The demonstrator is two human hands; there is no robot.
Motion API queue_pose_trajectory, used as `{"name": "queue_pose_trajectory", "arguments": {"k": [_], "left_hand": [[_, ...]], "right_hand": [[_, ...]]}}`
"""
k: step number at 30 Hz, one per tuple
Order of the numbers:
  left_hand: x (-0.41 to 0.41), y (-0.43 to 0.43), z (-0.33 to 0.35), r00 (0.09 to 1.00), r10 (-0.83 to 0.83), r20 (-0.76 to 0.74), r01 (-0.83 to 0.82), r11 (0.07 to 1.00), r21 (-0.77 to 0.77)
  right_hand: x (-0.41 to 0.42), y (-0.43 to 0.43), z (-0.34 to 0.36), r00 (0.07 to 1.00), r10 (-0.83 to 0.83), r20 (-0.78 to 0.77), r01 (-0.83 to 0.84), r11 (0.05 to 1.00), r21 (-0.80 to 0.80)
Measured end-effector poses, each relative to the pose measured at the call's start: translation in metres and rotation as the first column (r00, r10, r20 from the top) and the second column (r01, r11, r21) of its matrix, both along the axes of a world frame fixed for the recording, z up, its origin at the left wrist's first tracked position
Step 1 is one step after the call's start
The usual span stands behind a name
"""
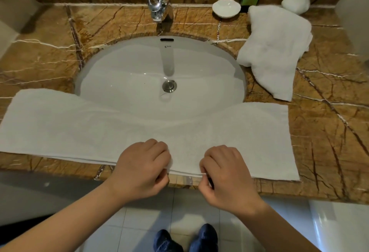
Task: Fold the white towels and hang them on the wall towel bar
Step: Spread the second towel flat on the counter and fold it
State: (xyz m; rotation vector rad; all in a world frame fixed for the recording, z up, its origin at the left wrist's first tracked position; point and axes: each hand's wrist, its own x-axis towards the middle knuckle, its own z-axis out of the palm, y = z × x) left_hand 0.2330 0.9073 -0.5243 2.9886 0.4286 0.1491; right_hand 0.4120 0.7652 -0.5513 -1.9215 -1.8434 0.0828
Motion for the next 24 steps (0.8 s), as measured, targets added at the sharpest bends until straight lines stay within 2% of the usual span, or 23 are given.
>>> {"name": "queue_pose_trajectory", "arguments": {"k": [8,12,15,17,19,21,24], "left_hand": [[-0.001,-0.002,-0.005,0.997,-0.059,0.045,0.056,0.997,0.048],[-0.008,-0.005,-0.006,0.995,-0.093,0.038,0.094,0.996,-0.005],[-0.011,-0.003,0.000,0.994,-0.108,-0.013,0.108,0.993,-0.041],[-0.009,0.000,0.005,0.999,-0.039,0.023,0.041,0.995,-0.096],[-0.002,0.008,0.008,0.988,0.115,0.105,-0.097,0.982,-0.161],[0.004,0.019,0.003,0.952,0.291,0.093,-0.271,0.945,-0.185],[0.004,0.026,-0.013,0.910,0.402,-0.103,-0.412,0.904,-0.114]], "right_hand": [[0.002,-0.004,0.000,0.999,0.038,-0.026,-0.036,0.996,0.082],[0.000,-0.006,0.000,0.995,0.085,0.050,-0.086,0.996,0.004],[0.002,-0.007,0.002,0.995,0.100,0.002,-0.100,0.995,-0.017],[0.005,-0.009,0.007,0.991,0.024,-0.131,-0.022,1.000,0.015],[0.011,-0.007,0.009,0.968,-0.141,-0.205,0.150,0.988,0.028],[0.020,-0.004,0.007,0.929,-0.343,-0.137,0.336,0.939,-0.075],[0.030,-0.003,-0.003,0.878,-0.475,0.060,0.472,0.838,-0.272]]}}
